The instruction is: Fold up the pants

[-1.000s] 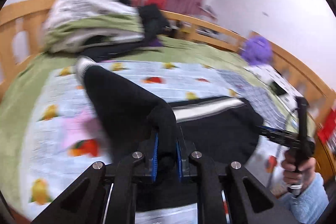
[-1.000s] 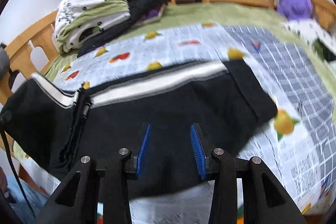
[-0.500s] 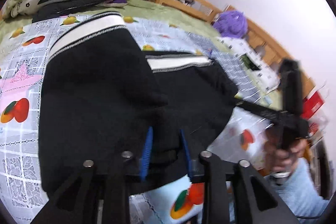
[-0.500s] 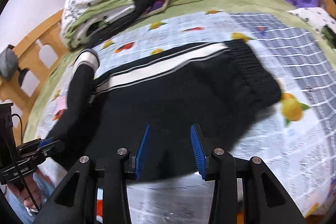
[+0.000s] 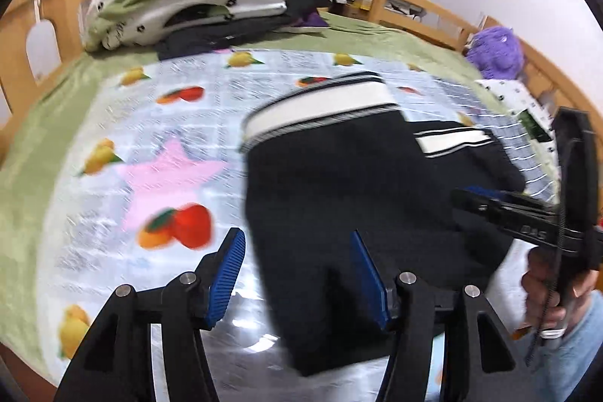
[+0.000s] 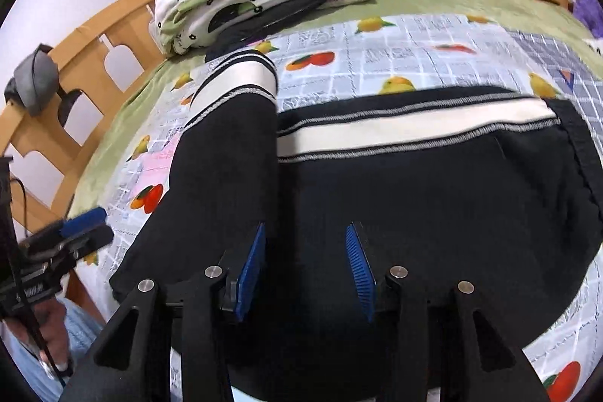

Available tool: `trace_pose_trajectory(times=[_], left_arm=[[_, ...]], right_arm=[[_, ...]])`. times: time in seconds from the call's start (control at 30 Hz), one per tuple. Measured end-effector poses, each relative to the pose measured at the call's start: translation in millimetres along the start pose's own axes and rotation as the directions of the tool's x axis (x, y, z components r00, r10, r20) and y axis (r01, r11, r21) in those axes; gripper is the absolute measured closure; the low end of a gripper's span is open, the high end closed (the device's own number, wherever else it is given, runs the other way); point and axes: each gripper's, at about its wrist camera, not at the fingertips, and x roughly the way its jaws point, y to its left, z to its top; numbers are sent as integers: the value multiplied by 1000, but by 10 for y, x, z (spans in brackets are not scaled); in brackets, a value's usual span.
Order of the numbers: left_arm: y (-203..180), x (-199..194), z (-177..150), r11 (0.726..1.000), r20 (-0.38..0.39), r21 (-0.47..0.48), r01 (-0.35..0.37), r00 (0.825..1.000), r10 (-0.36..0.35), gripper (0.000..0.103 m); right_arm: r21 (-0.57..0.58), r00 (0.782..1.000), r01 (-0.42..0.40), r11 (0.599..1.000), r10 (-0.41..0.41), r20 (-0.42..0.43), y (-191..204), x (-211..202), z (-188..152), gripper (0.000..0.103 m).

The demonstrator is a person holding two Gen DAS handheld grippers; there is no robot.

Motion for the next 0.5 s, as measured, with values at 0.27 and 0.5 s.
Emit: trace_pose_trajectory(times=[0.27, 0.5], left_arm=[[365, 206, 68, 997, 59, -30, -74, 995, 76, 48], [523, 503, 155, 985, 85, -23, -170, 981, 172, 48]], right_arm=[[-14, 990, 115, 993, -113, 82, 37, 45, 171, 59], [59, 998, 59, 997, -59, 1, -80, 194, 299, 59]])
